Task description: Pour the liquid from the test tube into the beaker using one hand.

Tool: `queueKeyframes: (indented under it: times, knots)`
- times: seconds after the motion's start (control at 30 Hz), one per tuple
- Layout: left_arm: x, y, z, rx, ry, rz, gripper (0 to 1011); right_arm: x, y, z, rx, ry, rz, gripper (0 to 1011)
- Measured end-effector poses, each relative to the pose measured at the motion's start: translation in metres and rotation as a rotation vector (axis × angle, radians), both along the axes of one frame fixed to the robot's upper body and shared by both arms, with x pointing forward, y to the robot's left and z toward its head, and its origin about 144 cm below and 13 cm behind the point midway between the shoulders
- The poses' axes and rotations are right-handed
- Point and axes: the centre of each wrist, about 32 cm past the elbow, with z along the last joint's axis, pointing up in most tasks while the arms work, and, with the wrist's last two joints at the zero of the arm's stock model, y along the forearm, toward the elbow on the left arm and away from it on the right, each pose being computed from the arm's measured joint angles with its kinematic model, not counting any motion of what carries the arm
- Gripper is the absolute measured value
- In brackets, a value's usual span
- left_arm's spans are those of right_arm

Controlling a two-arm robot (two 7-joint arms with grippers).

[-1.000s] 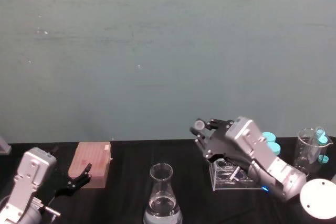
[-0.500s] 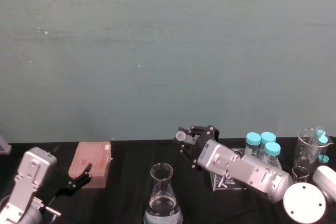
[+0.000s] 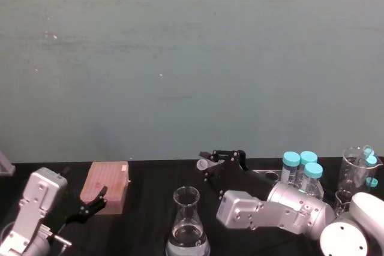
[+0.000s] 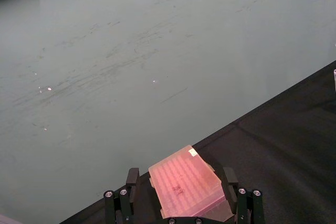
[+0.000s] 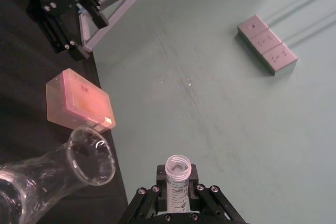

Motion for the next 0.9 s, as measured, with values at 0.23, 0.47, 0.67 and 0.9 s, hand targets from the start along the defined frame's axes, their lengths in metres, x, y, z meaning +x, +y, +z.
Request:
queueKeyframes:
  times: [0.23, 0.47, 0.67, 0.9]
  knots:
    - [0.0000, 0.0000, 0.0000, 0.000, 0.000, 0.000, 1000, -0.0004, 0.0020, -0.0025, -0.046, -0.058, 0.009, 224]
    - [0.0000, 0.0000, 0.0000, 0.000, 0.000, 0.000, 1000, -0.0007, 0.0046, -0.0033, -0.070, -0.085, 0.020, 224]
    - [0.0000, 0.0000, 0.0000, 0.000, 0.000, 0.000, 1000, -0.0011, 0.0073, -0.0033, -0.086, -0.101, 0.033, 224]
    - [0.0000, 0.0000, 0.0000, 0.000, 0.000, 0.000, 1000, -0.0024, 0.0093, -0.0033, -0.110, -0.122, 0.045, 224]
